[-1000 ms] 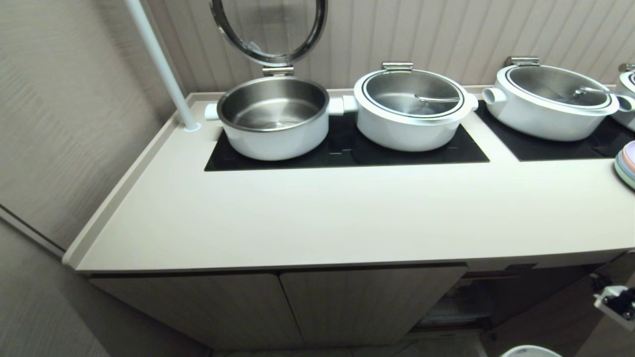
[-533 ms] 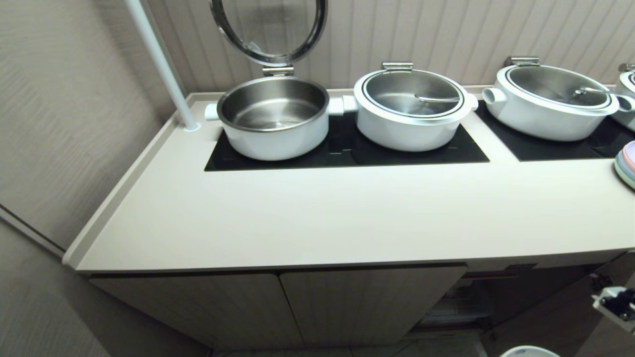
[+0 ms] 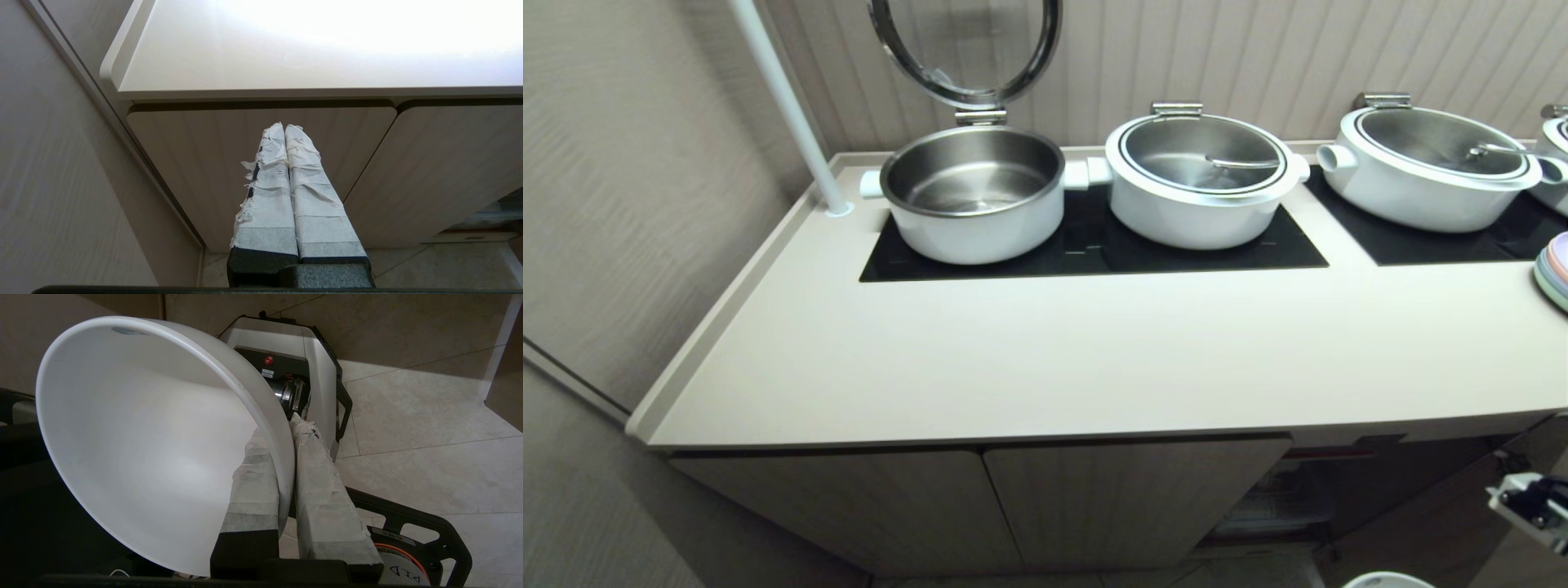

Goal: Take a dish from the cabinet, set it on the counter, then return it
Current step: Put it back into the cabinet

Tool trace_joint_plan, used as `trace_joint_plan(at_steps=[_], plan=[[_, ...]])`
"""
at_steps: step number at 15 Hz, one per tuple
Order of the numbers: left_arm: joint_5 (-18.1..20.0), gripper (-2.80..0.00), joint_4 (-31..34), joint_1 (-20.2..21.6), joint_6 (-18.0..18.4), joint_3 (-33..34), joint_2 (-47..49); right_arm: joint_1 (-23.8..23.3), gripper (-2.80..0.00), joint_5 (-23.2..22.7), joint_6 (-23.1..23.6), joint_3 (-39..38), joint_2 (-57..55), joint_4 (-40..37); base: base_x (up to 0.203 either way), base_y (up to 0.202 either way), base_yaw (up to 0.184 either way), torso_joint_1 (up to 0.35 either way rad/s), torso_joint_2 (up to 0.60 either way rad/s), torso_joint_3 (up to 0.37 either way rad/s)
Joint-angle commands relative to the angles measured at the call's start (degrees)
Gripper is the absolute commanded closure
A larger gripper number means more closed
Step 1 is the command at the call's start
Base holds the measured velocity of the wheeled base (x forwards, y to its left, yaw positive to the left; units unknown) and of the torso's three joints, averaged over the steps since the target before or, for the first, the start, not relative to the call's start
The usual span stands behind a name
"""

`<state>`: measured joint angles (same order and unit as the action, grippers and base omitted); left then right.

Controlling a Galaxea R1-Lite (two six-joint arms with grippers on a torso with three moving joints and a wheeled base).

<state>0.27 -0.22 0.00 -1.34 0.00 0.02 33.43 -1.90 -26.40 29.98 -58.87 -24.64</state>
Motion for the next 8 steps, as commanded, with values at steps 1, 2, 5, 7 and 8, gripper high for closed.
trace_joint_plan(at_steps=[1, 2, 5, 7, 8], plan=[[0.0, 0.0, 0.0, 0.0, 0.0, 0.0, 0.0, 0.1, 0.0, 0.0, -0.1, 0.0, -0.5, -0.1, 0.0, 0.0, 0.0, 0.0, 0.0, 0.0], [0.0, 0.0, 0.0, 0.0, 0.0, 0.0, 0.0, 0.2, 0.0, 0.0, -0.1, 0.0, -0.6, -0.1, 0.0, 0.0, 0.0, 0.0, 0.0, 0.0], [0.0, 0.0, 0.0, 0.0, -0.1, 0.0, 0.0, 0.3, 0.0, 0.0, -0.2, -0.1, -0.7, -0.1, 0.0, 0.0, 0.0, 0.0, 0.0, 0.0], [0.0, 0.0, 0.0, 0.0, -0.1, 0.0, 0.0, 0.5, 0.0, 0.1, -1.3, 0.1, -0.7, 0.0, 0.0, 0.0, 0.0, 0.0, 0.0, 0.0], [0.0, 0.0, 0.0, 0.0, -0.1, 0.0, 0.0, 0.5, 0.0, 0.1, -1.4, 0.1, -0.7, -0.1, 0.0, 0.0, 0.0, 0.0, 0.0, 0.0]])
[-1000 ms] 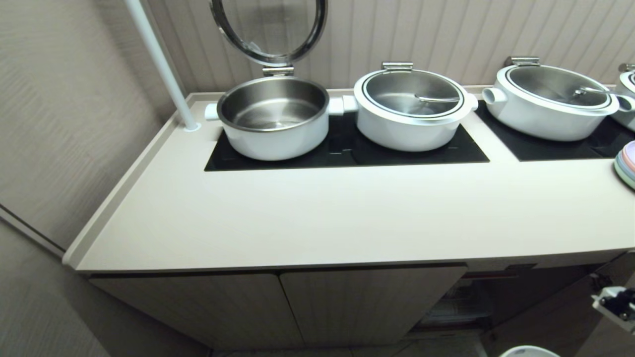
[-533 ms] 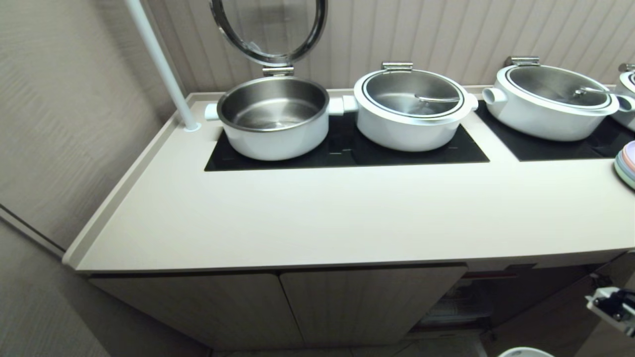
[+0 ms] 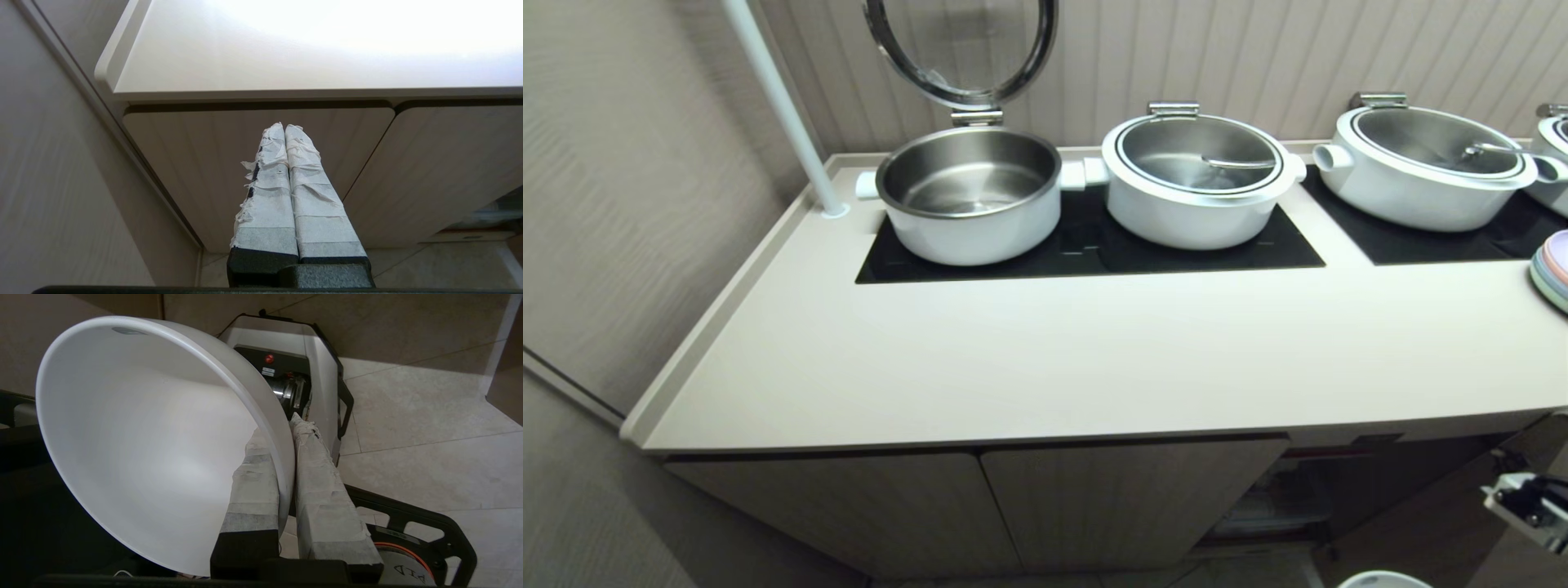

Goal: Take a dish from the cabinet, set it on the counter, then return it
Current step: Put it back into the cabinet

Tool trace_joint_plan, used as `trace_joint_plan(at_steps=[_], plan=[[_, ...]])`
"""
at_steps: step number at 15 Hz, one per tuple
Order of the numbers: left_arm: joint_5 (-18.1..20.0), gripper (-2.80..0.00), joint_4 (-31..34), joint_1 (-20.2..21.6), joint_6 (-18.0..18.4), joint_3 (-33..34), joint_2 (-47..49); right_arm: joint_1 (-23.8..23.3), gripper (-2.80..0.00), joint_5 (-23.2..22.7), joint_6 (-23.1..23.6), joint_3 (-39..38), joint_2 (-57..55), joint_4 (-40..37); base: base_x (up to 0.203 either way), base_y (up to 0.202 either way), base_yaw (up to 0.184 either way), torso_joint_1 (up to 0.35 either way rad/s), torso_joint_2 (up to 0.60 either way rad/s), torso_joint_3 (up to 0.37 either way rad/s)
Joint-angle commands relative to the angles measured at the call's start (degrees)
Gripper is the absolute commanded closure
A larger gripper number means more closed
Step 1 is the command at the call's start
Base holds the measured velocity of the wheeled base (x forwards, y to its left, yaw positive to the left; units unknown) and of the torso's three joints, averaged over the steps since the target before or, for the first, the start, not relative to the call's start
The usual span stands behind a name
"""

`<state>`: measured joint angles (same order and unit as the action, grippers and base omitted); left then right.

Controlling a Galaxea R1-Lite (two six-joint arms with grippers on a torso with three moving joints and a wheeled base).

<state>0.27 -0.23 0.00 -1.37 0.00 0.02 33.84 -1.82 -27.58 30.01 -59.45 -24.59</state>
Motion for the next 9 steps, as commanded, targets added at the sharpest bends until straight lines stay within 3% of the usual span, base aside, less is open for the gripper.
trace_joint_plan(at_steps=[1, 9], plan=[[0.0, 0.0, 0.0, 0.0, 0.0, 0.0, 0.0, 0.1, 0.0, 0.0, -0.2, 0.0, -0.1, -0.1, 0.0, 0.0, 0.0, 0.0, 0.0, 0.0], [0.0, 0.0, 0.0, 0.0, 0.0, 0.0, 0.0, 0.1, 0.0, 0.0, -0.2, 0.0, 0.0, -0.2, 0.0, -0.184, 0.005, 0.004, 0.0, 0.004]])
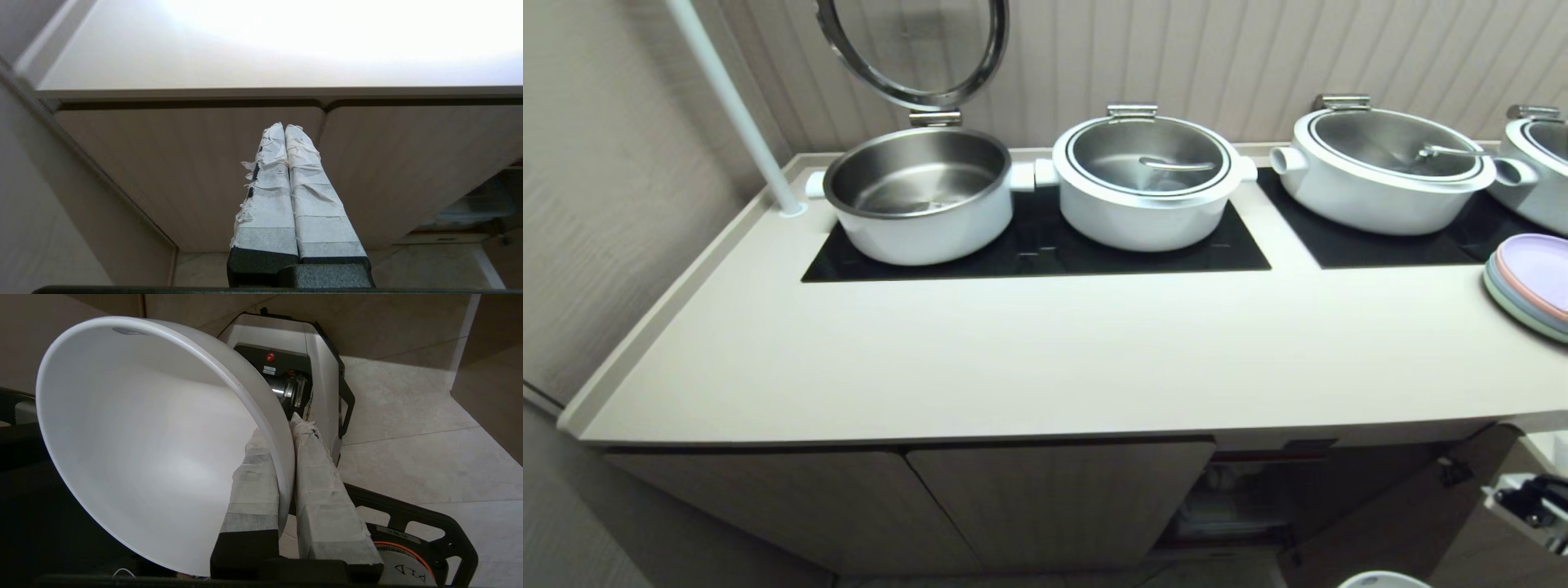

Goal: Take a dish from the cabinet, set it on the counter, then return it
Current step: Put it back into the cabinet

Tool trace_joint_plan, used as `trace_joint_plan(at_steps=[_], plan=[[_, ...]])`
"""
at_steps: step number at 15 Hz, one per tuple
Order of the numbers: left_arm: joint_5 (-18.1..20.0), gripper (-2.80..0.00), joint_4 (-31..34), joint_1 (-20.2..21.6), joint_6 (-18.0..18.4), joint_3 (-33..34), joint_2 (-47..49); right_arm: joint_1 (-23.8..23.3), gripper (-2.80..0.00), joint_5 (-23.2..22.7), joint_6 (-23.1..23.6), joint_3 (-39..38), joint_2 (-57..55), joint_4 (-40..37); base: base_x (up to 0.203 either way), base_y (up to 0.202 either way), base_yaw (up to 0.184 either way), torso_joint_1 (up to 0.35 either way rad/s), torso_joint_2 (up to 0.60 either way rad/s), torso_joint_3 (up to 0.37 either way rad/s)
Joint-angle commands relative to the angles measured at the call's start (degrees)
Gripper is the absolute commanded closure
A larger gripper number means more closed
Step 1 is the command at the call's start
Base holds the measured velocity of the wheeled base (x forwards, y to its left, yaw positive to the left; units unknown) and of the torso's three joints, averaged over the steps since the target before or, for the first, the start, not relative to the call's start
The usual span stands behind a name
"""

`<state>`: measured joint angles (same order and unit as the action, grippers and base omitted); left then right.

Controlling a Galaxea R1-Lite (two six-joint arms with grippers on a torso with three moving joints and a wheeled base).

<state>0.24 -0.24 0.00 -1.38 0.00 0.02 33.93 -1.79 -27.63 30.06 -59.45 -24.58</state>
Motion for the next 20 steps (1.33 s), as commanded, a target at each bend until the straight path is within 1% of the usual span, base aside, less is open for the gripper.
trace_joint_plan(at_steps=[1, 3, 5, 20], plan=[[0.0, 0.0, 0.0, 0.0, 0.0, 0.0, 0.0, 0.0, 0.0, -0.1, -0.1, 0.0, 0.0, -0.1, 0.0, -0.191, 0.0, 0.007, 0.0, 0.002], [0.0, 0.0, 0.0, 0.0, 0.0, 0.0, 0.0, 0.0, 0.0, -0.1, -0.2, 0.0, 0.0, -0.1, 0.0, -0.19, 0.001, 0.0, 0.01, 0.002], [0.0, 0.0, 0.0, 0.0, 0.0, 0.0, 0.0, 0.0, 0.0, 0.0, -0.1, 0.1, 0.0, -0.1, 0.0, -0.107, 0.0, 0.002, 0.0, 0.002], [0.0, 0.0, 0.0, 0.0, 0.1, 0.0, 0.0, 0.4, 0.0, 0.2, -0.1, 1.4, -0.6, -0.2, 0.0, 0.0, 0.0, 0.0, 0.0, 0.0]])
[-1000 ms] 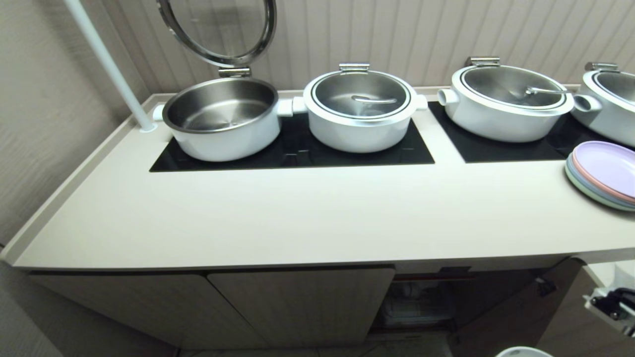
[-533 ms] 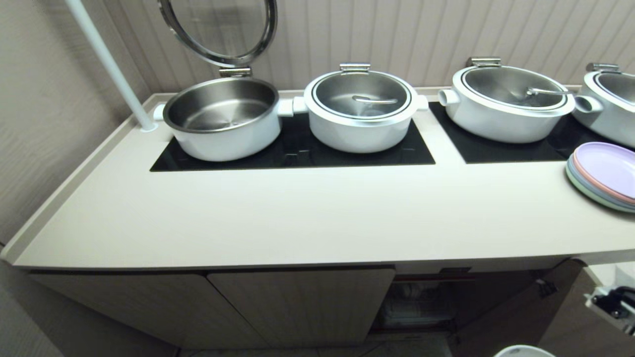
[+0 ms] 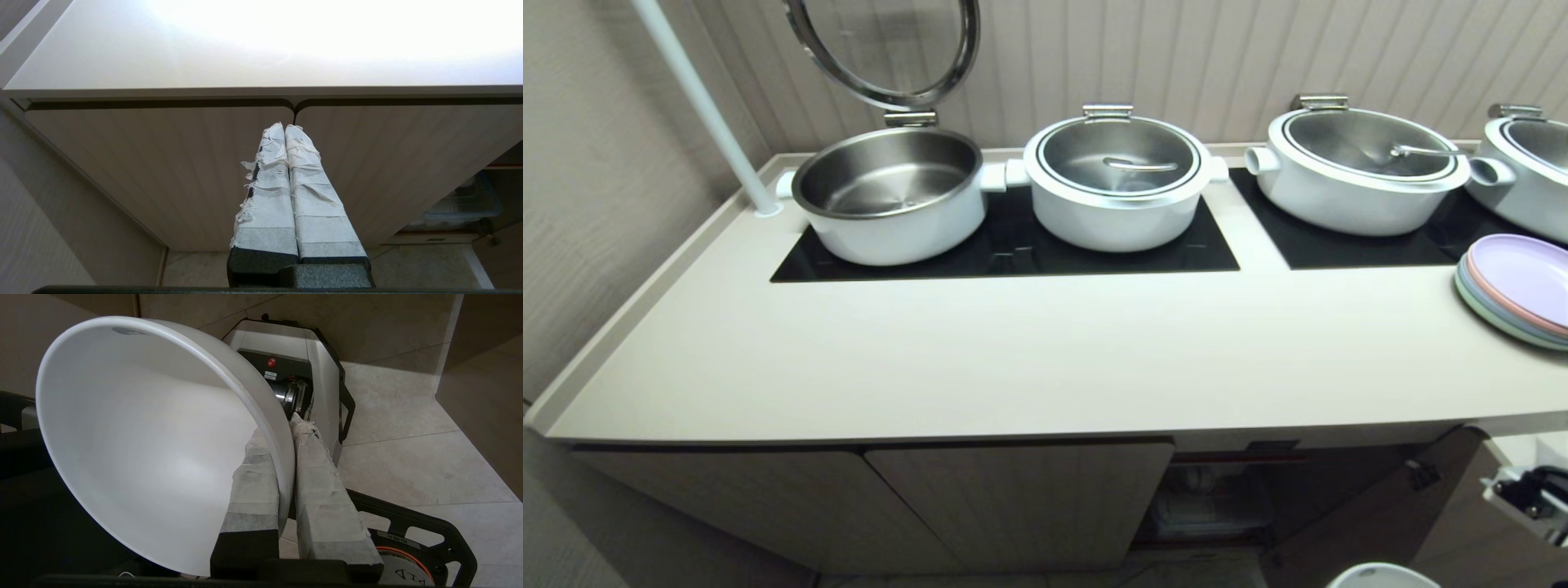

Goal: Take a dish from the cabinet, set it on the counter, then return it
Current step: Put it back into the cabinet

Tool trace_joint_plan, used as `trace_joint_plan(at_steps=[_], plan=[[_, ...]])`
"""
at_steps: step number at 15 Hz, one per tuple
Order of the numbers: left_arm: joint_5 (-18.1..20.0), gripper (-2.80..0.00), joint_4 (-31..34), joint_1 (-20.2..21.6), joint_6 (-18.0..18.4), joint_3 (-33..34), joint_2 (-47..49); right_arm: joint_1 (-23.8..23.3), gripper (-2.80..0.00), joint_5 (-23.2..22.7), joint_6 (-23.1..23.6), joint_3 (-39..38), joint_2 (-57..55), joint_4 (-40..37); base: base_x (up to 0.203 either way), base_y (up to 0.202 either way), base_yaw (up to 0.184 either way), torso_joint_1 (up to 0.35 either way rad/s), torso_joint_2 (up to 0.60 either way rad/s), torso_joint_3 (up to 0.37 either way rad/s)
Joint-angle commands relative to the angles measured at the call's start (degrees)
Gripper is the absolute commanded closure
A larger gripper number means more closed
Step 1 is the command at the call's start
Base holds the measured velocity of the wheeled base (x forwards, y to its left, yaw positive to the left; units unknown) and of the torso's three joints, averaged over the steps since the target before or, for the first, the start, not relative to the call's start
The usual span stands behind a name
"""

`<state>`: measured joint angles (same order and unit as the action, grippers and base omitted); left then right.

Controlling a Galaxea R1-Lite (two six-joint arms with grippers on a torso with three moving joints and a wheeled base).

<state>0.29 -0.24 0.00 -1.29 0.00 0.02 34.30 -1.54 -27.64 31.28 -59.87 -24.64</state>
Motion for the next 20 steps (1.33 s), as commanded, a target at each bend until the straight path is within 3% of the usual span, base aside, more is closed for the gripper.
trace_joint_plan(at_steps=[1, 20], plan=[[0.1, 0.0, 0.0, 0.0, 0.0, 0.0, 0.0, 0.2, 0.0, 0.0, -0.1, 0.3, -0.2, -0.1, 0.0, 0.0, 0.0, 0.0, 0.0, 0.0], [0.0, 0.0, 0.0, 0.0, 0.0, 0.0, 0.0, 0.4, 0.0, 0.3, -2.3, 0.7, -1.1, -0.1, 0.0, 0.0, 0.0, 0.0, 0.0, 0.0]])
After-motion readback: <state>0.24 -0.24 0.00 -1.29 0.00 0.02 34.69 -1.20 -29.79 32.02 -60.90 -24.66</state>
